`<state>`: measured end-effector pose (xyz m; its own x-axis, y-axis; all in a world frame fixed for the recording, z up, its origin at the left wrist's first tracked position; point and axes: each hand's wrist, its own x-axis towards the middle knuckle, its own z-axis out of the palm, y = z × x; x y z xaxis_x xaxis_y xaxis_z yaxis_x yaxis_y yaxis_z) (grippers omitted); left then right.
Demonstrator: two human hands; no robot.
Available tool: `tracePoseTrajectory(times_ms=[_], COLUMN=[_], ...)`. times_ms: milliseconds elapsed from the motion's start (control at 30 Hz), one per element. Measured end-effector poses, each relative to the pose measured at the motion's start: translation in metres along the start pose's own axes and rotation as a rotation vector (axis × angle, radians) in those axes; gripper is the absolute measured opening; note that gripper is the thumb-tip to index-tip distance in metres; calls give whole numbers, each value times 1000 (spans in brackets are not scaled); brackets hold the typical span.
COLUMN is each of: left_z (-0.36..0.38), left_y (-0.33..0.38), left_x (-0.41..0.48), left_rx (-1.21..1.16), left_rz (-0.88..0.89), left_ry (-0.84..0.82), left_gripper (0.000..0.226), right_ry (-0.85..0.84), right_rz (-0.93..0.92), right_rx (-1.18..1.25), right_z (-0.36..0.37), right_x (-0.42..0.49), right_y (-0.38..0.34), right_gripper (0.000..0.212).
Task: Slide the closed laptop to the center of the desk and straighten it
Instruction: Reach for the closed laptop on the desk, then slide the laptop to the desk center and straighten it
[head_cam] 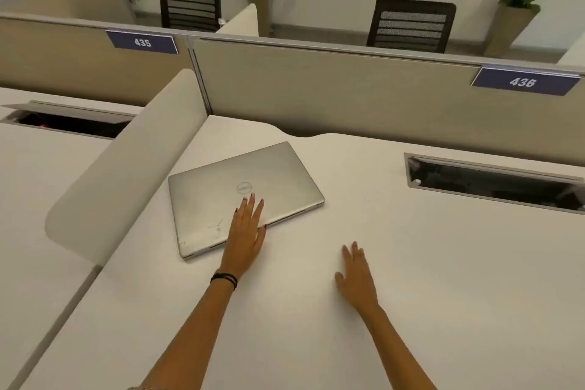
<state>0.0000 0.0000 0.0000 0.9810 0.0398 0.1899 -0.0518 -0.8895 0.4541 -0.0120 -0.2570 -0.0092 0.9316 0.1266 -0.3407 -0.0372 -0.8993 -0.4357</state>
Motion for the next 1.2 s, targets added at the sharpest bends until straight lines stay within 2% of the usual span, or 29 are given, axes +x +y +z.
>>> tracePoseTrajectory(times_ms=[67,167,267,367,467,533,633,833,933,1067,1200], left_z=[-9,-22,-25,-28,-28,-28,-27,-24,-25,-23,-24], left_y=[-17,-46,-74,-95,-110,-120,-133,-148,-146,-143,-144], left_x=[19,46,61,78,96,110,130,166,177,187,198], left_rx=[46,46,-5,6,19,23,16,-6,-58,30,78], left_rz=[-55,-166,-241,-276,-272,-271,-259,-265,-307,-350,-406], left_ry=[32,-19,-48,-74,-97,-99,-98,-88,-69,-78,-137], left_gripper=[56,54,48,45,45,45,46,48,44,45,49], right_ry=[-100,-222,-280,-350,-283,-276,-298,-255,-243,-181,-189], right_rz=[-71,-144,-111,22,198,282,309,343,339,327,304], right_rx=[59,166,409,880,1459,1667,1736,1771,1703,1595,1572], right_z=[6,10,13,21,38,49,58,59,57,58,57], right_x=[9,23,34,39,44,45,49,60,65,70,72], right_y=[-18,-55,-81,-100,-113,-121,-132,-135,-135,-137,-134], right_gripper=[66,69,73,70,54,50,49,30,24,20,18])
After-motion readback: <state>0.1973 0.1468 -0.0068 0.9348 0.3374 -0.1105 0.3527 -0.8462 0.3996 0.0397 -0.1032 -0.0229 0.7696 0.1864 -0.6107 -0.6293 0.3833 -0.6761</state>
